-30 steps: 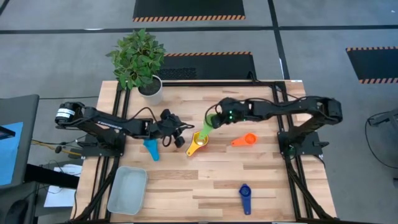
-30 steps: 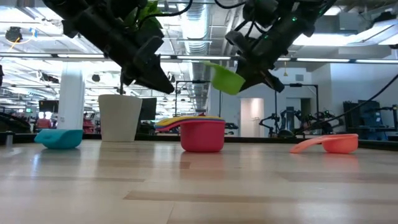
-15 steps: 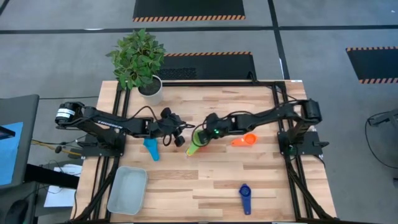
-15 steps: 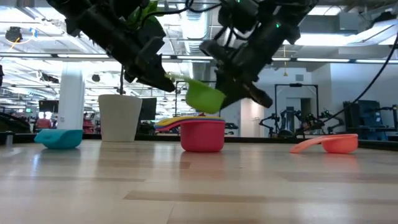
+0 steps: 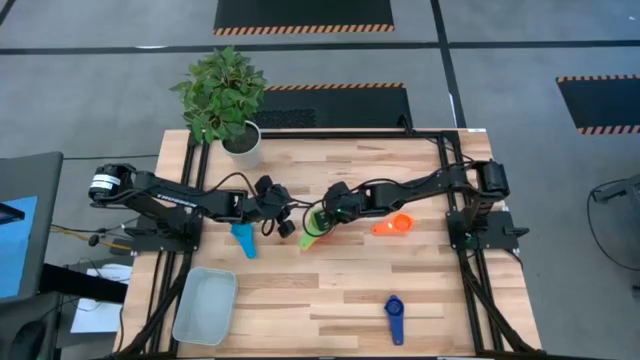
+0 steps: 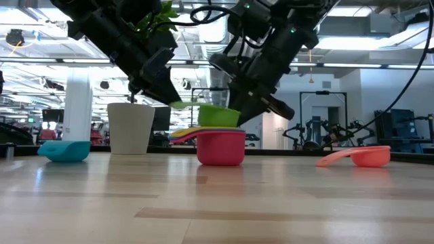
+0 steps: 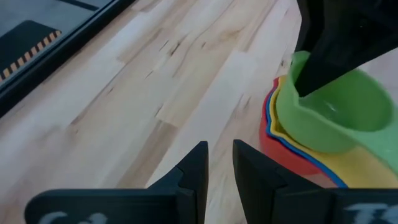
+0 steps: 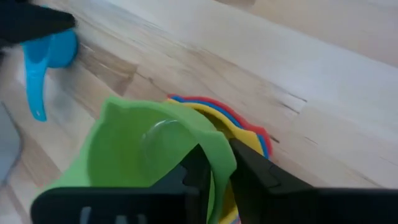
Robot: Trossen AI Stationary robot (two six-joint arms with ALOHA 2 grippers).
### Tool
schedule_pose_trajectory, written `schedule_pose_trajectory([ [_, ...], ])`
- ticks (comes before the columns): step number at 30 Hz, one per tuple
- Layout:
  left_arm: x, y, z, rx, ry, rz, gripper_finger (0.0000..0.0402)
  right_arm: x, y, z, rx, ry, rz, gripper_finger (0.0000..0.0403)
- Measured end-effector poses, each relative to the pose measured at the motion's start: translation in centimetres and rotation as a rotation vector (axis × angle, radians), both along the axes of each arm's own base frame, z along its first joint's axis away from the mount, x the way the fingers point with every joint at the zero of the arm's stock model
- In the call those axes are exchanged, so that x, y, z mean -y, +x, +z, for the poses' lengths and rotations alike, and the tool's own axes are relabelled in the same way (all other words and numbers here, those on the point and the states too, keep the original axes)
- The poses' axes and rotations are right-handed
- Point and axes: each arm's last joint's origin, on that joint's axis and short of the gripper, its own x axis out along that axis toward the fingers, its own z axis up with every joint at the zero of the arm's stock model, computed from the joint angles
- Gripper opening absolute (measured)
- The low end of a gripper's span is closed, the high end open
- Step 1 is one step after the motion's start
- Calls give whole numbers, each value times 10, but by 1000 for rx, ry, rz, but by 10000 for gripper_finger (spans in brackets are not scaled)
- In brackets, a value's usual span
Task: Nest measuring cups in basket
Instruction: Stack the green measuring cup on the yellow measuring cup, then adjust the stacked measuring cups
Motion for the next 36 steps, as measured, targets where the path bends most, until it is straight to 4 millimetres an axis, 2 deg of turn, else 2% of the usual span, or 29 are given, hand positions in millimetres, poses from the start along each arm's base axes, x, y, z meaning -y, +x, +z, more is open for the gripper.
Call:
schedule_pose_trajectory([
  [10,0,0,0,-1,0,12,63,0,-1,0,-15,-16,23,139],
  [15,0,-1,0,-4,2,11,63,-1,-5,9,-7,-23,39,159],
  [18,0,-1,-1,-8,3,10,63,-1,-12,23,2,-28,40,165],
  [25,0,-2,-2,-23,4,10,63,-7,-28,45,-12,-120,28,161],
  [30,0,-2,-2,-22,-13,4,63,-27,-26,34,-61,-86,143,146],
  [36,5,5,-13,-30,-162,-96,63,-57,-20,8,-130,-47,243,122],
])
